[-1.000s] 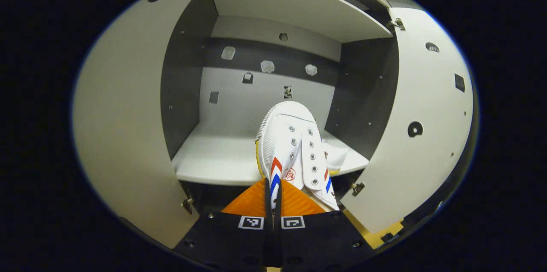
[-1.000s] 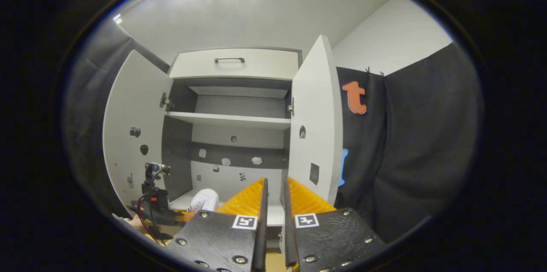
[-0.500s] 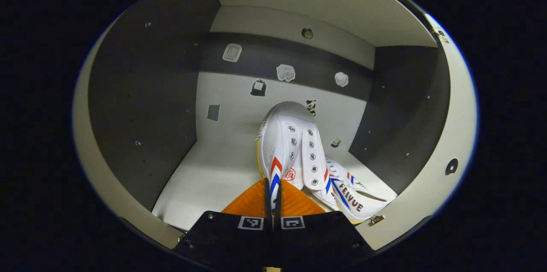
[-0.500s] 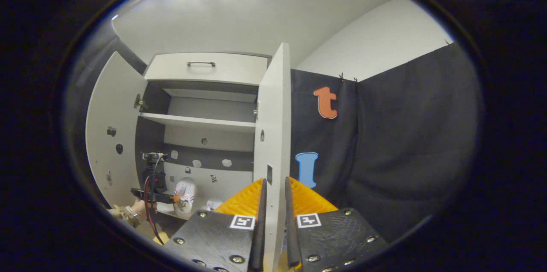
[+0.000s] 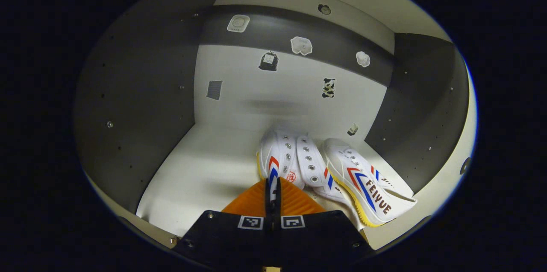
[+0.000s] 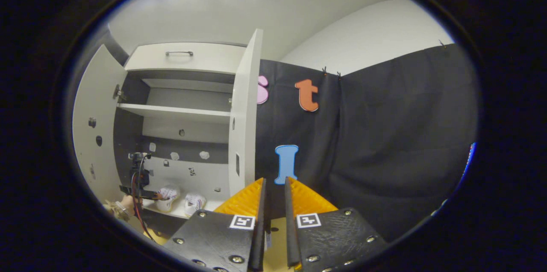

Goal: Grab one shoe with the right hand and put it into the shoe cabinet, grab the other shoe with the left hand and put it into the shoe cabinet; then close the right door with the right hand and the left door with the left hand.

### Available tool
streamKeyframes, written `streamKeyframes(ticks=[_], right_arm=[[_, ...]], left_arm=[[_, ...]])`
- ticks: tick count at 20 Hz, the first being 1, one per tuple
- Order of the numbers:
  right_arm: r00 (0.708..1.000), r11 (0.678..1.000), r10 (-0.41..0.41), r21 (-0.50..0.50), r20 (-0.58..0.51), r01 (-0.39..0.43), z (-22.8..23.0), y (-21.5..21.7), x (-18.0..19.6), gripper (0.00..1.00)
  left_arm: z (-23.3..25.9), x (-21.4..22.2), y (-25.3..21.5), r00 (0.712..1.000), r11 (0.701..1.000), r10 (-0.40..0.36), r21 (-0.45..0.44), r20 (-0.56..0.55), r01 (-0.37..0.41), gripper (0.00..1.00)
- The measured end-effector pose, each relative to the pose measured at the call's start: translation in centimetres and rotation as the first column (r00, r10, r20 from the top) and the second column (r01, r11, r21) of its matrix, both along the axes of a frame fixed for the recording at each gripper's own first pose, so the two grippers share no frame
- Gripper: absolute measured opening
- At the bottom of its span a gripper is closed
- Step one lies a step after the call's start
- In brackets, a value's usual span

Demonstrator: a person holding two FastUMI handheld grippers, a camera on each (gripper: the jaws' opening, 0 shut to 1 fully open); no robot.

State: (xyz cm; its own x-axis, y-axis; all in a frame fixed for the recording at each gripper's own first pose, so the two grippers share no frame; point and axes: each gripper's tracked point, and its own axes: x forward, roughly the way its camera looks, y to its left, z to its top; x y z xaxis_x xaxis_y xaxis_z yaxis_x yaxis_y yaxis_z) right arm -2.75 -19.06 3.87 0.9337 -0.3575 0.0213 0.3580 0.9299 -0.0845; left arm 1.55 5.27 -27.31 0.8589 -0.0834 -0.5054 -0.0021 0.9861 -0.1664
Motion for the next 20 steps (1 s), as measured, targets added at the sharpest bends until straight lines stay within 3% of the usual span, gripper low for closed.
streamKeyframes(ticks=[2,5,6,7,12,13,15,17,18,19,20], right_arm=[[1.000,1.000,0.004,0.013,-0.011,-0.003,-0.6,-0.1,0.1,0.21],[1.000,1.000,0.009,0.011,-0.017,-0.009,-0.9,-0.3,0.2,0.21],[1.000,1.000,0.010,0.007,-0.019,-0.009,-1.0,-0.3,0.3,0.21],[1.000,1.000,0.011,0.006,-0.020,-0.011,-1.1,-0.5,0.2,0.21],[0.998,0.999,0.023,0.023,-0.056,-0.022,-2.9,-1.5,0.8,0.23],[0.997,0.999,0.029,0.031,-0.074,-0.027,-3.7,-1.7,1.0,0.29],[0.994,0.999,0.036,0.044,-0.106,-0.032,-5.1,-2.0,1.6,0.44],[0.991,0.998,0.046,0.055,-0.123,-0.040,-6.0,-2.2,1.9,0.50],[0.990,0.997,0.060,0.064,-0.128,-0.053,-6.3,-2.1,2.1,0.52],[0.989,0.996,0.064,0.067,-0.135,-0.055,-6.7,-2.2,2.2,0.66],[0.988,0.996,0.069,0.068,-0.138,-0.060,-6.8,-2.4,2.4,0.70]], left_arm=[[0.1,0.0,-0.2,1.000,1.000,-0.014,0.014,0.000,0.014,0.03],[1.7,-0.2,0.3,0.999,0.998,-0.015,0.058,0.033,0.013,0.18],[1.9,0.0,0.2,0.999,0.997,-0.025,0.069,0.044,0.022,0.08],[2.5,-0.5,0.0,0.998,0.997,-0.032,0.070,0.050,0.028,0.22],[6.4,-4.7,-0.9,0.993,0.999,-0.035,0.025,0.113,0.032,0.24],[7.6,-5.7,-1.2,0.989,0.998,-0.054,0.035,0.139,0.049,0.18],[10.0,-7.7,-1.6,0.977,0.994,-0.092,0.069,0.193,0.080,0.29],[12.6,-9.7,-2.0,0.962,0.991,-0.120,0.095,0.247,0.099,0.39],[13.7,-10.7,-2.3,0.953,0.989,-0.131,0.098,0.274,0.108,0.47],[14.9,-11.7,-2.5,0.945,0.989,-0.135,0.097,0.296,0.111,0.59],[15.9,-12.7,-2.5,0.940,0.989,-0.134,0.097,0.313,0.108,0.67]])
